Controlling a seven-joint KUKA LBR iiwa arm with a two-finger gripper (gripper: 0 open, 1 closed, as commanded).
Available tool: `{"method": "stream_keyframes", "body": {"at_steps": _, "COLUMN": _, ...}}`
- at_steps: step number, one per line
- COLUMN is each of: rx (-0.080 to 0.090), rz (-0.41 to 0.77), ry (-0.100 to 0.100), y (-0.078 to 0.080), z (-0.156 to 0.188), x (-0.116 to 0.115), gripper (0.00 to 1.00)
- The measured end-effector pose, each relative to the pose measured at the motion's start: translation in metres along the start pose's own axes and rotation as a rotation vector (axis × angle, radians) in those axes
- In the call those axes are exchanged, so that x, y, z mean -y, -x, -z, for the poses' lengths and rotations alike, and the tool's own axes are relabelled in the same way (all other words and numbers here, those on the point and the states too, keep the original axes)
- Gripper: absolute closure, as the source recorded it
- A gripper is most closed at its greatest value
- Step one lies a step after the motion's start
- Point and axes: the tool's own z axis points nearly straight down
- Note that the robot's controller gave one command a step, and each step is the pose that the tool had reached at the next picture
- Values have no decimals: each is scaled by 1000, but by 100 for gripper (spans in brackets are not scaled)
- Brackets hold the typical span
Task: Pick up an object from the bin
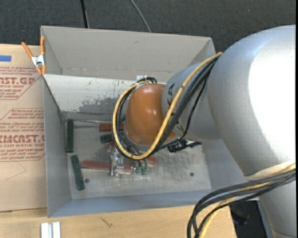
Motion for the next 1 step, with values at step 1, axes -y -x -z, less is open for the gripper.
{"method": "stream_keyframes", "body": {"at_steps": 1, "rx": -25, "rz": 69, "ry": -7, "y": -10, "z": 130, "x": -4, "gripper": 100}}
